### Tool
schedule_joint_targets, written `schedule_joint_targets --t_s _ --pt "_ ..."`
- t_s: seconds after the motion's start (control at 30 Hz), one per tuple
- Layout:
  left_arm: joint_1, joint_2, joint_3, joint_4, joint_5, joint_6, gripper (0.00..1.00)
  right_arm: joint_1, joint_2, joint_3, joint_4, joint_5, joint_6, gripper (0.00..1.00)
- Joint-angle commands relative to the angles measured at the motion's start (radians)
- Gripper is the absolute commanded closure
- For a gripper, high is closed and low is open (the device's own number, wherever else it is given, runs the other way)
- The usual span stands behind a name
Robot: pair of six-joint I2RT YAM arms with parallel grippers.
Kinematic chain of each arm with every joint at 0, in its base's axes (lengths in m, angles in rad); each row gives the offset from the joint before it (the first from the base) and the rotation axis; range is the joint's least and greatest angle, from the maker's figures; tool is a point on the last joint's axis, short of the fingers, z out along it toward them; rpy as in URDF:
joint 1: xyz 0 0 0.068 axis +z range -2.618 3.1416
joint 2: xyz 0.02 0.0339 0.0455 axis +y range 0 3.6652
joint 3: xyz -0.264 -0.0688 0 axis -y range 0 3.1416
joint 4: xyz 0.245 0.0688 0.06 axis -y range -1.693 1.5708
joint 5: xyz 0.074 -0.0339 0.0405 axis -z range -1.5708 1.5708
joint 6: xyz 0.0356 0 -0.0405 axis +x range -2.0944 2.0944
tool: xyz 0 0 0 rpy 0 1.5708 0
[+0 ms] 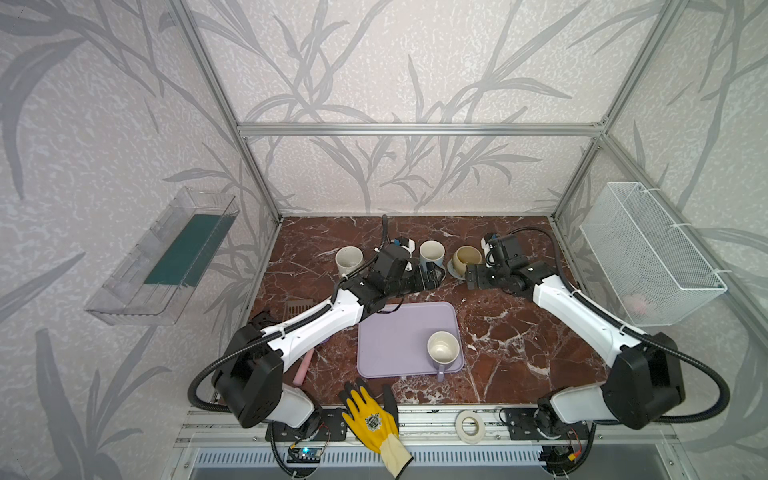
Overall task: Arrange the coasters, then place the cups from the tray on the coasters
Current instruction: 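Open the right gripper and move both grippers back toward the lavender mug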
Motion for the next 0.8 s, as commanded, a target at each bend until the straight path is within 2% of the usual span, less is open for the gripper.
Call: schedule_joint_targets --t_s 0.0,0.13,0.27,0.57,0.77 --pt "-0.006 -0.076 -0.048 -0.011 0.057 -0.014 0.01 0.000 -0.074 -0.045 -0.089 -0.090 -0.009 0.01" --pt "-0.010 -0.162 -0.124 -0.051 0.070 -0.038 0.01 0.016 -0.178 -0.122 -0.120 -0.162 0.019 0.01" --pt "-0.017 -0.213 -0.163 -0.135 0.086 -0.036 0.01 0.061 -0.263 -0.167 -0.196 -0.165 0.040 0.01" --pt "-0.047 -0.308 -0.284 -0.191 0.140 -0.060 0.01 0.317 -0.396 -0.228 -0.319 -0.089 0.166 0.01" --pt "-0.051 -0.341 -0.355 -0.191 0.140 -0.088 0.01 0.522 -0.439 -0.276 -0.302 -0.029 0.270 0.01"
